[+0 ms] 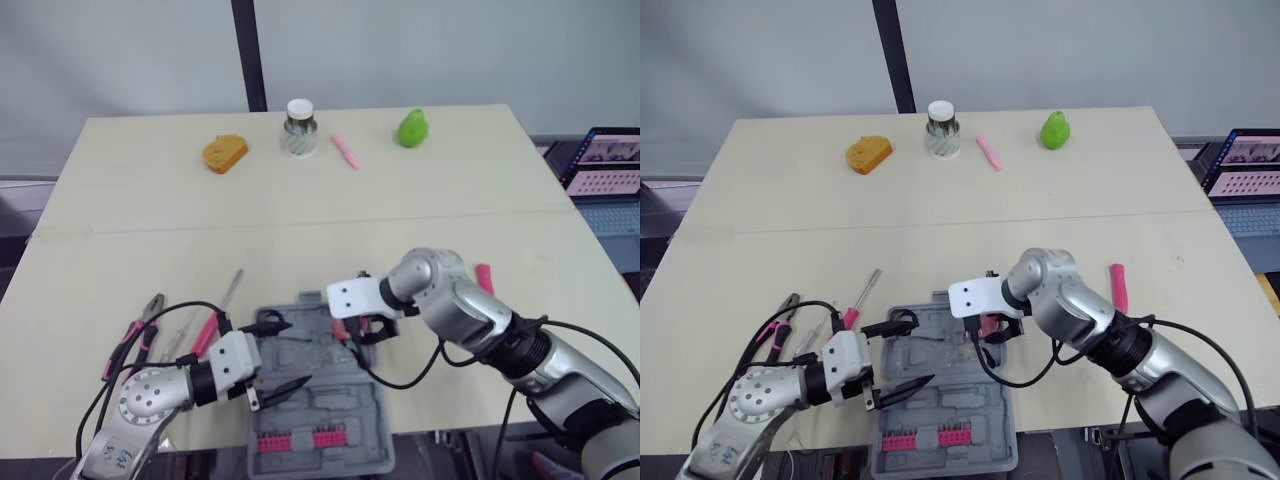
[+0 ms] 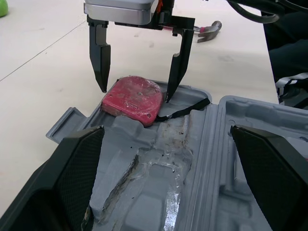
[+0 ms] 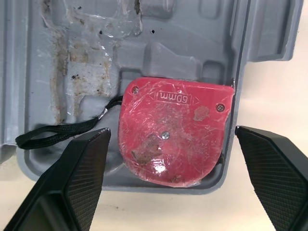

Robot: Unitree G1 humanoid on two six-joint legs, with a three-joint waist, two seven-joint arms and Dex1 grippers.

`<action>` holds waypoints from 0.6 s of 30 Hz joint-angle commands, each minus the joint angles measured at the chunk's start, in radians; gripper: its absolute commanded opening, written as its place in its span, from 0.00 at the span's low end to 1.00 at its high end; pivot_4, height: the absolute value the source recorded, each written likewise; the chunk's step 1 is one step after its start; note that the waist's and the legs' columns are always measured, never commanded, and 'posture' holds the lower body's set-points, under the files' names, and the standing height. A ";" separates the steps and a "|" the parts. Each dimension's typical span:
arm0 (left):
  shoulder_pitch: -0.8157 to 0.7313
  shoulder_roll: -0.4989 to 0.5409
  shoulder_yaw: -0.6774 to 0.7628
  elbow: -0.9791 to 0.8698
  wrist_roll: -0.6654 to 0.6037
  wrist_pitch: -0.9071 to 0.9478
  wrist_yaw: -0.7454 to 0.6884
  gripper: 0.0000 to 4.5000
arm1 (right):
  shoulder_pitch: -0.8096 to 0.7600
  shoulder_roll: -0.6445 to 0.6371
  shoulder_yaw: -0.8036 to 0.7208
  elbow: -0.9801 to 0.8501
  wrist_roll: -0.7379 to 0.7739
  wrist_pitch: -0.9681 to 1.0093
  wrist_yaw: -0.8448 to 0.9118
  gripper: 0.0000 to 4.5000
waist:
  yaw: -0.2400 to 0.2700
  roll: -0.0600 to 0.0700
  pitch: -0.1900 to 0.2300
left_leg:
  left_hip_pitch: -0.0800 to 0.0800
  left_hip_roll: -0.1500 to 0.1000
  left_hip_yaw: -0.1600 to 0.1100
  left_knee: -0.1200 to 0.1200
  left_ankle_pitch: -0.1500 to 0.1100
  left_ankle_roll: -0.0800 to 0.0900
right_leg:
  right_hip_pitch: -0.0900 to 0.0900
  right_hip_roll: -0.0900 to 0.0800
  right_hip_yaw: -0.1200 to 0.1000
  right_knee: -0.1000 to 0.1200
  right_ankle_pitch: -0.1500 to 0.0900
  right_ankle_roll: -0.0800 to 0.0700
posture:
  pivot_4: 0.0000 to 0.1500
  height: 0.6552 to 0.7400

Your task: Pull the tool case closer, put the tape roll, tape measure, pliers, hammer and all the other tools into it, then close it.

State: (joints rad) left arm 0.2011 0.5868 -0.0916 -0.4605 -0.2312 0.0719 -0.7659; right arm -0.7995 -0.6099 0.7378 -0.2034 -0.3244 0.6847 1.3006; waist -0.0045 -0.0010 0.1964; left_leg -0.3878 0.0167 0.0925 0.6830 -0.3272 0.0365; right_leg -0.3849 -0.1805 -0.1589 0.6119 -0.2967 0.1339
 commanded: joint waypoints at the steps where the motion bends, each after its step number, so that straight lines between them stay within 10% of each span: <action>1: -0.002 -0.007 -0.006 -0.037 -0.005 -0.006 0.003 1.00 | 0.011 -0.021 -0.062 -0.072 0.038 0.022 0.014 0.99 | 0.000 0.000 0.000 | 0.000 0.000 0.000 0.000 0.000 0.000 | 0.000 0.000 0.000 0.000 0.000 0.000 | 1.00 1.00; 10: 0.015 0.004 0.018 -0.034 -0.017 -0.011 -0.004 1.00 | 0.214 0.024 -0.427 -0.037 0.295 -0.252 -0.138 0.99 | 0.002 0.000 0.000 | 0.000 0.000 0.000 0.000 0.000 0.000 | 0.001 0.000 0.000 -0.001 0.000 0.000 | 1.00 1.00; 18: -0.012 0.009 0.023 -0.025 -0.023 0.003 -0.015 1.00 | 0.409 0.068 -0.496 0.108 0.421 -0.556 -0.147 0.22 | 0.002 0.000 0.000 | 0.001 0.000 0.000 -0.001 0.000 0.000 | 0.001 0.000 0.000 -0.001 0.000 0.000 | 1.00 1.00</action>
State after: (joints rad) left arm 0.1944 0.5914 -0.0769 -0.4618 -0.2370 0.0772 -0.7752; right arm -0.3980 -0.5481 0.2578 -0.1207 0.0725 0.1949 1.1634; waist -0.0024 -0.0012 0.1963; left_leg -0.3869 0.0165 0.0929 0.6822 -0.3272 0.0367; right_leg -0.3833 -0.1800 -0.1591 0.6109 -0.2966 0.1340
